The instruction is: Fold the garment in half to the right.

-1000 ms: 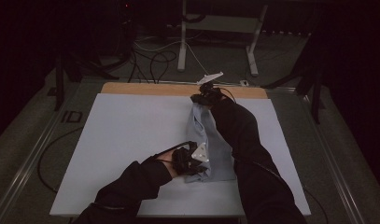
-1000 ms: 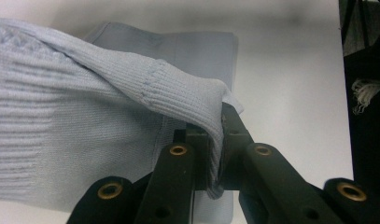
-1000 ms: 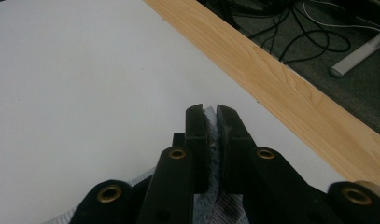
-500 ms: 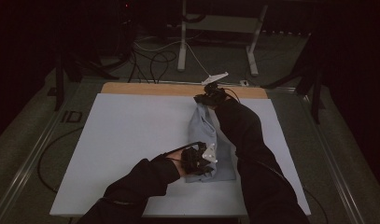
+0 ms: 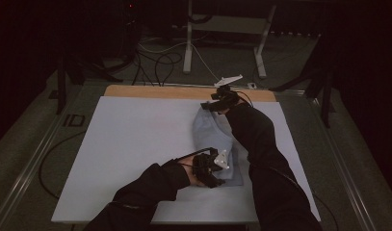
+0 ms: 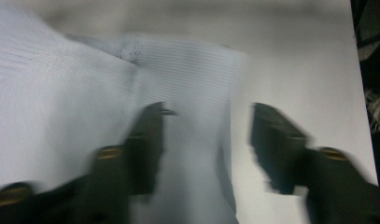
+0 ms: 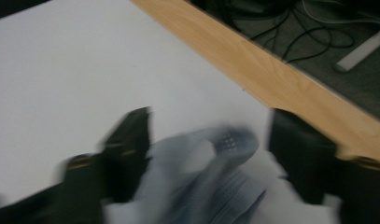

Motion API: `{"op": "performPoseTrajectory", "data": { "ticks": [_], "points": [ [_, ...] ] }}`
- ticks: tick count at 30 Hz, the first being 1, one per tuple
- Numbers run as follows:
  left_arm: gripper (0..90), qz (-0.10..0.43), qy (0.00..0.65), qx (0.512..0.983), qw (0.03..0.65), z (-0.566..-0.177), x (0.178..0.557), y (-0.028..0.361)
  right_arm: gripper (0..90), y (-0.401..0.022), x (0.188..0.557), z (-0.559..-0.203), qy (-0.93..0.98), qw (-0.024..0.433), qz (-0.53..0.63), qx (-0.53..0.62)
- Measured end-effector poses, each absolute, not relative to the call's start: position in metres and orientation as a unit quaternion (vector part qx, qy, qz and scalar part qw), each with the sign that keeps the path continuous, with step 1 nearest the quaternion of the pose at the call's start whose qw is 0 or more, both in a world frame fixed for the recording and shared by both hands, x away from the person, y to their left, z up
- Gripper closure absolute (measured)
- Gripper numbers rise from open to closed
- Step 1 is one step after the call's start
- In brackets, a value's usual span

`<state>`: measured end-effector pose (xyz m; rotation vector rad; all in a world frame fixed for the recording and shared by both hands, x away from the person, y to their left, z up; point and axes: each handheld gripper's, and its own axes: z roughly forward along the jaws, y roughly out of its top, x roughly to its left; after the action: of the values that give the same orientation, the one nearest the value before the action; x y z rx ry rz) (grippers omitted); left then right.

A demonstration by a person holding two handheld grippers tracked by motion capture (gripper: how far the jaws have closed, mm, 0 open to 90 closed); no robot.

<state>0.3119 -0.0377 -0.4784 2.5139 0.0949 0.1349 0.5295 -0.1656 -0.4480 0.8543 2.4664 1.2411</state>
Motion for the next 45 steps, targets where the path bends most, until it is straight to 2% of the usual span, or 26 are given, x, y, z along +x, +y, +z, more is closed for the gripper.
{"op": "performPoseTrajectory", "data": {
  "ticks": [2, 3, 4, 11, 28, 34, 45],
  "points": [
    [28.4, 0.036, 0.035, 0.950, 0.308, -0.477, 0.312, -0.037, 13.4, -0.169, 0.529, -0.448, 0.843, 0.120, 0.432, 0.296],
    [18.4, 0.021, 0.024, 0.950, 0.309, -0.476, 0.312, -0.037, 13.6, -0.170, 0.529, -0.448, 0.842, 0.116, 0.433, 0.300],
    [14.4, 0.023, 0.022, 0.950, 0.310, -0.475, 0.310, -0.036, 12.7, -0.170, 0.528, -0.448, 0.843, 0.122, 0.430, 0.300],
    [4.6, 0.021, 0.021, 0.951, 0.307, -0.475, 0.308, -0.034, 10.4, -0.169, 0.526, -0.447, 0.844, 0.122, 0.435, 0.289],
    [0.5, 0.033, 0.040, 0.945, 0.323, -0.461, 0.305, -0.003, 10.1, -0.169, 0.514, -0.447, 0.845, 0.120, 0.442, 0.275],
    [0.3, 0.025, 0.085, 0.937, 0.337, -0.458, 0.308, 0.026, 10.2, -0.171, 0.512, -0.447, 0.850, 0.122, 0.440, 0.261],
    [0.3, 0.065, 0.149, 0.916, 0.366, -0.463, 0.306, 0.090, 10.1, -0.175, 0.510, -0.453, 0.851, 0.114, 0.435, 0.272]
  ]
}}
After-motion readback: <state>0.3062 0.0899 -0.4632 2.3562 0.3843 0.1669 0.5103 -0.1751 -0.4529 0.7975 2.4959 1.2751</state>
